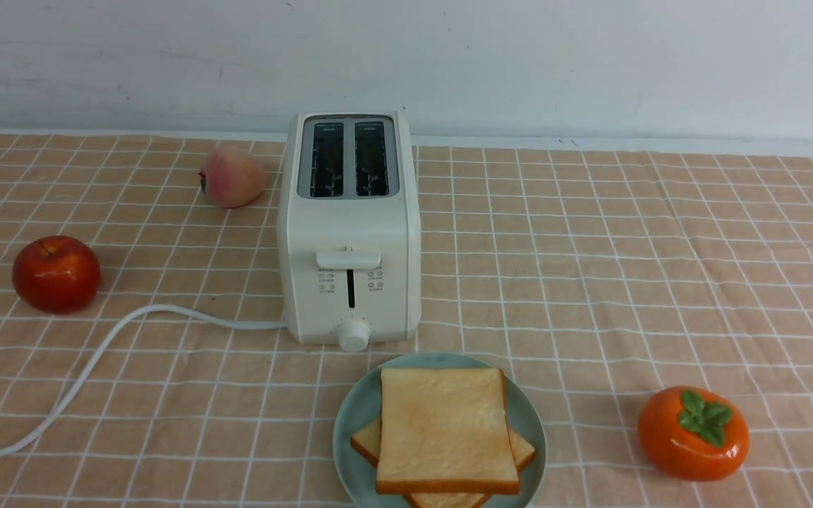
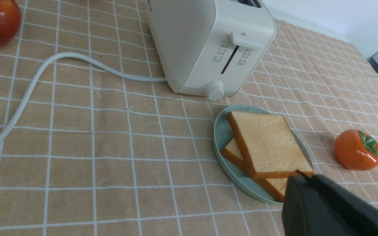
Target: Take toasted bread from bread machine on light coffee tablecloth place on plate.
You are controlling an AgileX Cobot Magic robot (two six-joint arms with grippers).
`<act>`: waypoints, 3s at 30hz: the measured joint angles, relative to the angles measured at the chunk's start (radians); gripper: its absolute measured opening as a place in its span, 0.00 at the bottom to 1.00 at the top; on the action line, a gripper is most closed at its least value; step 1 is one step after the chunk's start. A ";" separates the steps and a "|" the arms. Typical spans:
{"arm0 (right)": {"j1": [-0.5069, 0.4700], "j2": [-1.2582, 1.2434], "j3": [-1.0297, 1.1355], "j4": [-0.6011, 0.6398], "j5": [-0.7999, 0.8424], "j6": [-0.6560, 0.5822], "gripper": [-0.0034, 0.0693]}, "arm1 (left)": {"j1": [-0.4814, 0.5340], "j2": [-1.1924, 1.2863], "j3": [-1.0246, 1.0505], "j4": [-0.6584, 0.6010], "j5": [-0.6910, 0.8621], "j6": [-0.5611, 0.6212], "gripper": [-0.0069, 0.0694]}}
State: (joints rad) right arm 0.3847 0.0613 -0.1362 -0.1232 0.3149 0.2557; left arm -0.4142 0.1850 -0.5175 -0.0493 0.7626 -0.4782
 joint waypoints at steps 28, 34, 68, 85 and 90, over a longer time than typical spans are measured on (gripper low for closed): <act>0.000 0.000 0.000 -0.001 -0.002 0.000 0.07 | 0.218 -0.196 0.436 0.194 -0.358 0.000 0.07; 0.000 0.000 0.001 -0.001 -0.003 0.000 0.08 | 0.284 -0.196 0.546 0.208 -0.350 0.000 0.07; 0.000 0.000 0.001 -0.001 -0.004 -0.010 0.13 | 0.370 -0.196 0.548 0.201 -0.361 0.000 0.09; -0.002 0.000 0.001 -0.001 -0.004 -0.010 0.15 | 0.370 -0.196 0.548 0.201 -0.361 0.000 0.11; -0.091 -0.001 0.001 -0.001 -0.004 -0.015 0.16 | 0.370 -0.196 0.548 0.201 -0.361 0.000 0.12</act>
State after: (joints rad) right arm 0.2935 0.0602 -0.1352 -0.1241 0.3110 0.2407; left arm -0.0441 -0.0109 0.0301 0.1513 0.4021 -0.4782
